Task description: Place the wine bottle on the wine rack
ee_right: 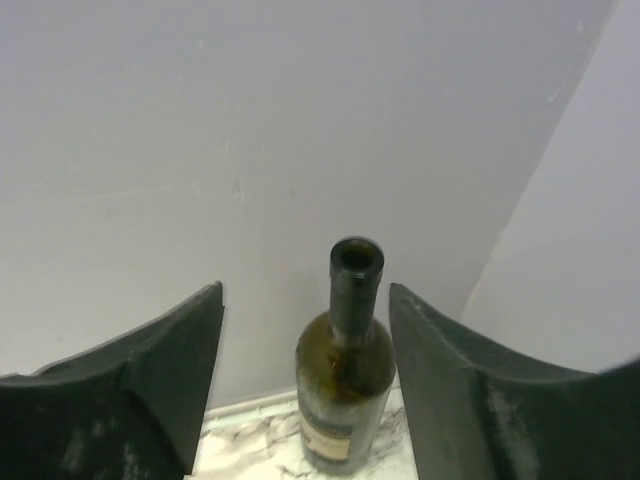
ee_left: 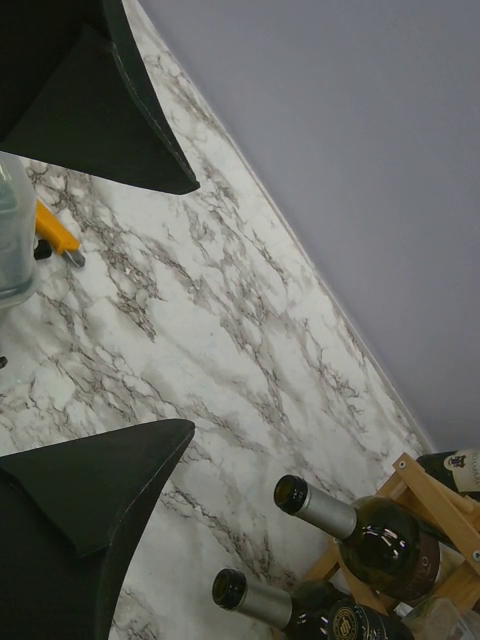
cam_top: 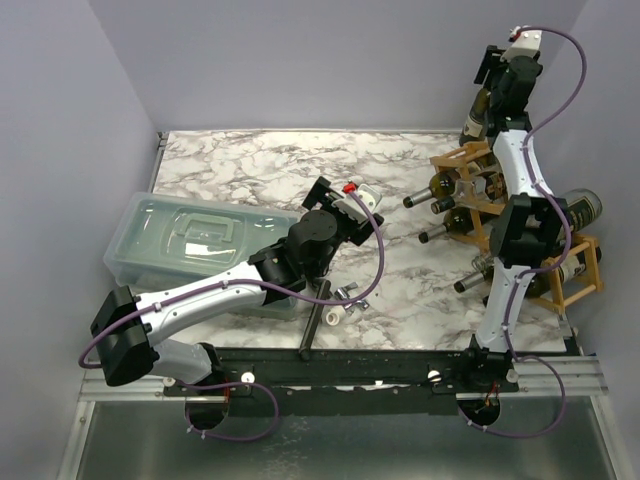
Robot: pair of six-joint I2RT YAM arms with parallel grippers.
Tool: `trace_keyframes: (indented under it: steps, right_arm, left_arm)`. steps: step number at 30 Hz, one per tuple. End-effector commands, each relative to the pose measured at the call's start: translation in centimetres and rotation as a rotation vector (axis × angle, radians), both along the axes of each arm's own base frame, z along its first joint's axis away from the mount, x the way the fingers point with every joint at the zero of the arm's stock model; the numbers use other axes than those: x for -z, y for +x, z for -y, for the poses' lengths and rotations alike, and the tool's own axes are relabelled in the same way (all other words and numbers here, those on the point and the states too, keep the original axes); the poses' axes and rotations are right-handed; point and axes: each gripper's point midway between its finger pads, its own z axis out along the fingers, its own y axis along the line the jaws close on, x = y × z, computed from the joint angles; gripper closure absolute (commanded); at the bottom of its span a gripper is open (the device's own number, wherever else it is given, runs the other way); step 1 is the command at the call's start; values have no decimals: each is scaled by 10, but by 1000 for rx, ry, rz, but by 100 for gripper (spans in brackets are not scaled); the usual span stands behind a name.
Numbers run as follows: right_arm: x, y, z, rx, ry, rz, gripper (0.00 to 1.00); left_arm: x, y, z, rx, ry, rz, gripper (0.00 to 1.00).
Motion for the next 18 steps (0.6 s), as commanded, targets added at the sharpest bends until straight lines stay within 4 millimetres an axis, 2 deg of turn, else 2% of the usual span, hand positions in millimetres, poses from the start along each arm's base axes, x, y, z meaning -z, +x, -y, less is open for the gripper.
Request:
trace_keyframes:
  steps: [1, 4, 6, 18]
  right_arm:
    - [9, 13, 12, 11, 0, -63, 26]
    - [12, 17, 13, -11, 0, -69, 16]
    - [14, 20, 18, -21, 4, -77, 13]
    - [34, 35, 36, -56, 27, -96, 12]
  left_arm:
    - [-7, -2, -1, 18, -30, 0, 5]
    - [-9, -3, -1, 21, -36, 0, 5]
    - [-9, -4, 0, 23, -38, 1, 5]
    - [-4, -2, 1, 18, -24, -5, 5]
